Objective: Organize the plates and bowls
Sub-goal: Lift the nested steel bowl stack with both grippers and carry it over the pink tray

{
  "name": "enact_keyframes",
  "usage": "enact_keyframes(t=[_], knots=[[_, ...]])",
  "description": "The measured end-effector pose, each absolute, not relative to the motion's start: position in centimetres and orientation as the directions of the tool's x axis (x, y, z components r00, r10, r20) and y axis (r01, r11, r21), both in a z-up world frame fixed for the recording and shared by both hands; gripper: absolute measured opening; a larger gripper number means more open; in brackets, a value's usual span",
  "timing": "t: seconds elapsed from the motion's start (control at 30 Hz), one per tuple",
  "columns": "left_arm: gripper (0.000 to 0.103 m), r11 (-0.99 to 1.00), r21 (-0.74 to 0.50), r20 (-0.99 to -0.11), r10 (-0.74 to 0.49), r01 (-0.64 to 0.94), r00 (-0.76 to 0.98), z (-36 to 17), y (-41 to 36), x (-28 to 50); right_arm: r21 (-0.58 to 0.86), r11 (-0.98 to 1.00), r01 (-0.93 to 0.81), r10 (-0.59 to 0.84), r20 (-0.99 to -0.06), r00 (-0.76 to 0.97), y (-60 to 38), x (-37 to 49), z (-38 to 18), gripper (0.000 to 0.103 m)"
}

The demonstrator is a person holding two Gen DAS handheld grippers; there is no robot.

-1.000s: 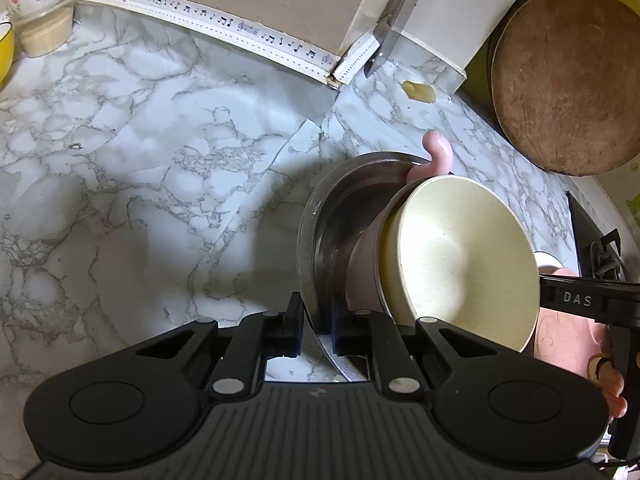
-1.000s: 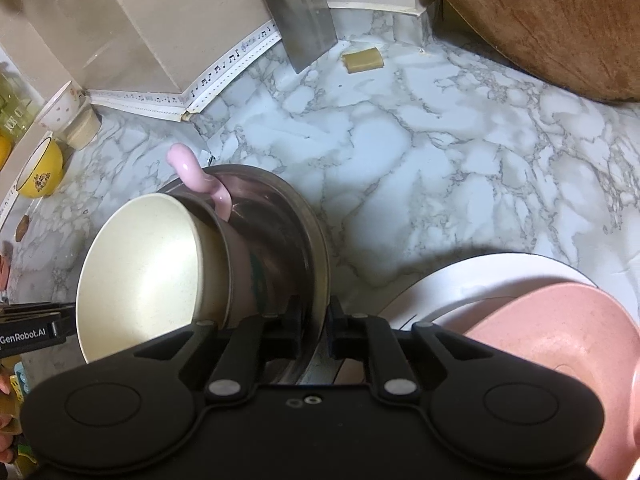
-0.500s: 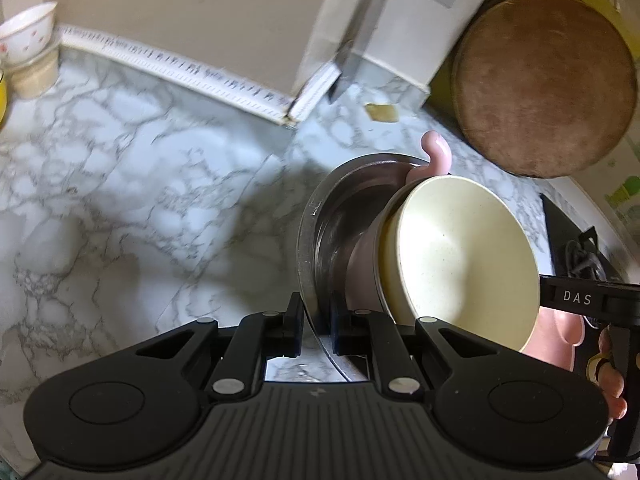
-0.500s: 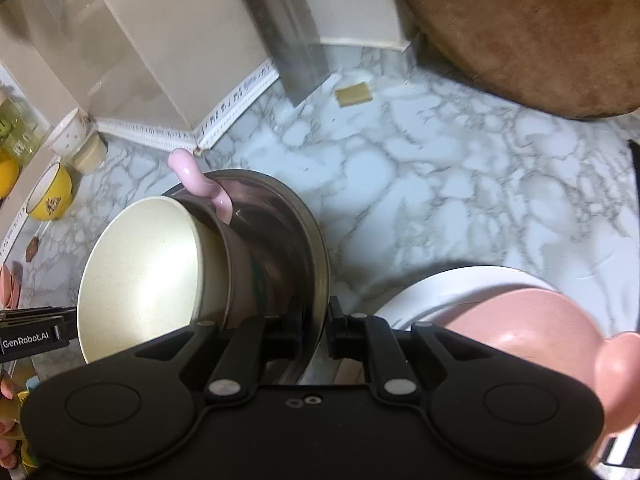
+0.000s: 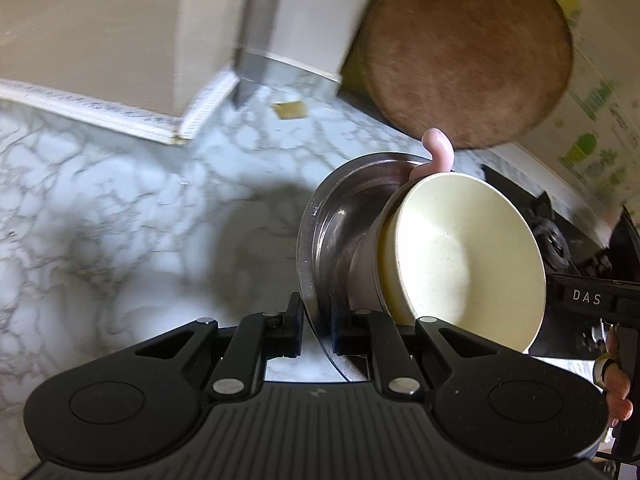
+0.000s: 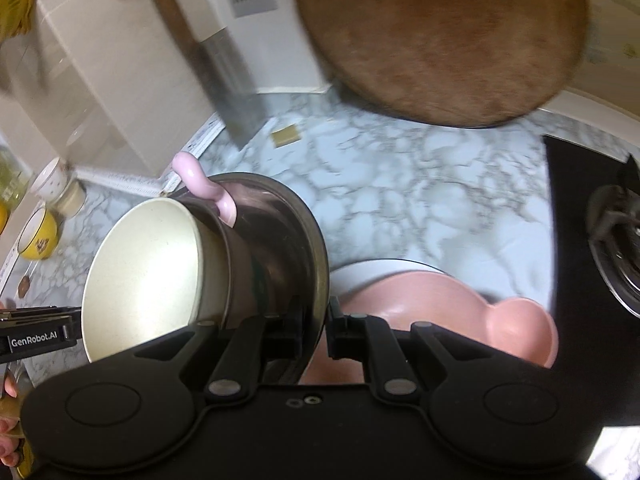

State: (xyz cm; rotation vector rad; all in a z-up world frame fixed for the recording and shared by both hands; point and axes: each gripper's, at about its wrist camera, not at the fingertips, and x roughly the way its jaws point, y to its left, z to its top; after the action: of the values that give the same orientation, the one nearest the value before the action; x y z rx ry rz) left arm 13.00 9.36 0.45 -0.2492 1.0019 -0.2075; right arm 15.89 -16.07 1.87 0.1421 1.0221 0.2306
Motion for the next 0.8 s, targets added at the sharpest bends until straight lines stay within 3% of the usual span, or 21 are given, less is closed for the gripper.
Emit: enact_keyframes(t=[0.8], knots=[[0.012,0.934,-0.279,-0.831,-0.351,0.221,0.432,-3.3,0.0,13.9,0.249,0.964,0.096,0.168,-0.845,0.508,-25.8,11.1,-0.9,0.011]])
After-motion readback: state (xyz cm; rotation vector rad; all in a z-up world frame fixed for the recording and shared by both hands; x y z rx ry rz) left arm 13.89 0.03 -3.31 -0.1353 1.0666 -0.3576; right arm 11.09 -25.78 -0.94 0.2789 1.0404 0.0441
